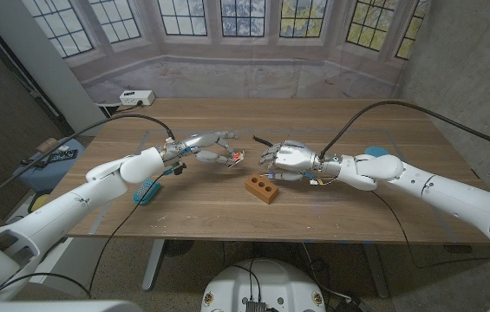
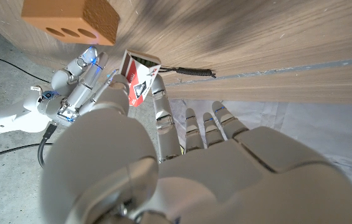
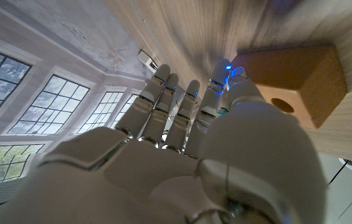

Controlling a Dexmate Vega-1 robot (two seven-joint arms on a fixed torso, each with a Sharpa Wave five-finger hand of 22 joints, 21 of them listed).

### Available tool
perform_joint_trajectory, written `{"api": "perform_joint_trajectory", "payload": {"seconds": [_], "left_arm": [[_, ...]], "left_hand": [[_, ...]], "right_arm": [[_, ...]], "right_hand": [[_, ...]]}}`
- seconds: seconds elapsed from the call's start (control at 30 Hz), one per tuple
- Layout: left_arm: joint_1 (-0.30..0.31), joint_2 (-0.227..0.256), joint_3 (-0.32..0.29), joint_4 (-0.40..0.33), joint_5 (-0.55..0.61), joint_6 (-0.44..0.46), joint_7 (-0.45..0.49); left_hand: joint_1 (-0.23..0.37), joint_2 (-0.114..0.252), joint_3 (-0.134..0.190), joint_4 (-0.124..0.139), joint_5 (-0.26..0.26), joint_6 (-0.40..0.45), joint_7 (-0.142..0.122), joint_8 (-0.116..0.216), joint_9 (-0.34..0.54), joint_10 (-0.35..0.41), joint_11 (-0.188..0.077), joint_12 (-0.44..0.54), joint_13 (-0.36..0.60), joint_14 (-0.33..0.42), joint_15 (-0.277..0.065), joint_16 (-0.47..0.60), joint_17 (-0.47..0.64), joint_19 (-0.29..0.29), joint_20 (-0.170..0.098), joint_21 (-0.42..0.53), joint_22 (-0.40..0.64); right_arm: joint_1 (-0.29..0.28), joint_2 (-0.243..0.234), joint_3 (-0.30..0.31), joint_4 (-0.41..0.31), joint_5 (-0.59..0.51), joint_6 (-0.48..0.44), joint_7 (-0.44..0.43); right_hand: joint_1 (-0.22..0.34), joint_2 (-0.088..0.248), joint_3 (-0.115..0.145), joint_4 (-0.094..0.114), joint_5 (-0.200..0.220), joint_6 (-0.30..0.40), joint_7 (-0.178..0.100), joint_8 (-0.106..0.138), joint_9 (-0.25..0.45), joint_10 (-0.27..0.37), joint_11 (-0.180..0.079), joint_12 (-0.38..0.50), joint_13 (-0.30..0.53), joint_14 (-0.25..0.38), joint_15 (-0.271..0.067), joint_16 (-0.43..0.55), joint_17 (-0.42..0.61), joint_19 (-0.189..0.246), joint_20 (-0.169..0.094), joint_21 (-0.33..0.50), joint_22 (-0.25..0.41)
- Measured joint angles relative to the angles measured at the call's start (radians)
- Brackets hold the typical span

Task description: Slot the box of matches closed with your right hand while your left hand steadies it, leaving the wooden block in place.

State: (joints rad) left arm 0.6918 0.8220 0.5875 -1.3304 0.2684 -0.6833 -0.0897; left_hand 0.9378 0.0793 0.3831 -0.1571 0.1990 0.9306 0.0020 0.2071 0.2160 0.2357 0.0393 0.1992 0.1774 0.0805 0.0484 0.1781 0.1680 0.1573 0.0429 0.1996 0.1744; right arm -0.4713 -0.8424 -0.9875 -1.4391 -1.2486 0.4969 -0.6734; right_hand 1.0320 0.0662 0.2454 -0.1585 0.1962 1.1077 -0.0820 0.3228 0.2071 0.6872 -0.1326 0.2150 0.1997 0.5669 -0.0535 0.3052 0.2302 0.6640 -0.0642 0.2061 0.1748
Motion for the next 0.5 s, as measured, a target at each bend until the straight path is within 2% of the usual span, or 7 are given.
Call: {"api": "perform_joint_trajectory", "payload": {"seconds": [0.5], "left_arm": [[-0.008, -0.006, 0.005, 0.014, 0.001, -0.011, 0.003]], "left_hand": [[0.001, -0.001, 0.000, 0.000, 0.000, 0.000, 0.000, 0.000, 0.000, 0.000, 0.000, 0.000, 0.000, 0.000, 0.000, 0.000, 0.000, 0.000, 0.000, 0.000, 0.000]], "right_arm": [[-0.014, -0.011, 0.019, -0.025, 0.011, -0.008, 0.019]], "right_hand": [[0.005, 0.005, -0.003, 0.003, 0.000, 0.005, 0.002, 0.000, 0.000, 0.003, 0.003, 0.000, 0.000, 0.000, 0.000, 0.006, 0.005, 0.000, 0.000, 0.000, 0.000]]}}
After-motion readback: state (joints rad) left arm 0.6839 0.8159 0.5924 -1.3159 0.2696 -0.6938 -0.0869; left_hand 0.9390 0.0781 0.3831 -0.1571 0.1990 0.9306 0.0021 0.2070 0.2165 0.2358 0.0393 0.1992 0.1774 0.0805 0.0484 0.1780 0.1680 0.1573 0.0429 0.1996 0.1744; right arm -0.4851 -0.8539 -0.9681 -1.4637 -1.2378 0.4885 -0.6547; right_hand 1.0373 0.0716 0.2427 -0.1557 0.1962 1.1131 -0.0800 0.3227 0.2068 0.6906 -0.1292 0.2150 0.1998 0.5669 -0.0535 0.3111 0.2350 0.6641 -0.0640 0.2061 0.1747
